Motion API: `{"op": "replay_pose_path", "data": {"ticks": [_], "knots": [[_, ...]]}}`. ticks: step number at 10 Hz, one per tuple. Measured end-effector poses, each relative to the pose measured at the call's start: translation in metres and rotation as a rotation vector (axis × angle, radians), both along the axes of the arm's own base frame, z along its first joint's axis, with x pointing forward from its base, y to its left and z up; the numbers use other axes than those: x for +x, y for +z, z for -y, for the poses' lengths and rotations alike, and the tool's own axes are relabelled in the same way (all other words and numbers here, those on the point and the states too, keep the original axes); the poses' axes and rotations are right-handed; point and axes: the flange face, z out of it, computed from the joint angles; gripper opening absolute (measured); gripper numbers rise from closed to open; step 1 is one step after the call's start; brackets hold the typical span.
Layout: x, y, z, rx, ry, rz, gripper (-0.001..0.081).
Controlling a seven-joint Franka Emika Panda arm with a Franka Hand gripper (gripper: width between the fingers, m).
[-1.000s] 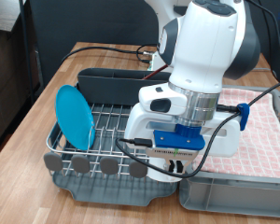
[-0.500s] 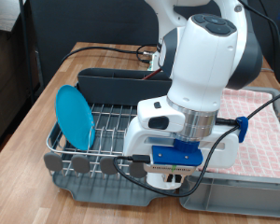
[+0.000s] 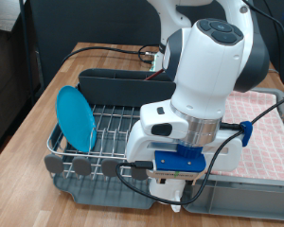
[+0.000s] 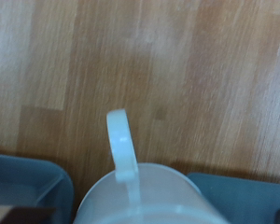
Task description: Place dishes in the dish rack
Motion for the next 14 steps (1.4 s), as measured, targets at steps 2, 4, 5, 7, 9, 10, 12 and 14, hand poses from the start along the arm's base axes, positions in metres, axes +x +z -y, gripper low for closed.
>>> {"op": "replay_pose_path", "data": {"ticks": [2,4,5,7,9,10,12,14], "knots": [[0.002,0.013,-0.008,0.029,0.02,-0.057,0.0522],[0.004,0.029,-0.014,0.049,0.025,-0.102,0.0713],[0.006,0.037,-0.015,0.053,0.025,-0.114,0.0783],[0.01,0.05,-0.016,0.049,0.029,-0.088,0.0798],[0.011,0.068,-0.019,0.039,0.038,-0.061,0.0802],[0.01,0.078,-0.021,0.033,0.041,-0.059,0.0803],[0.008,0.102,-0.028,0.017,0.04,-0.071,0.0803],[0.005,0.128,-0.033,-0.003,0.039,-0.083,0.0803]]}}
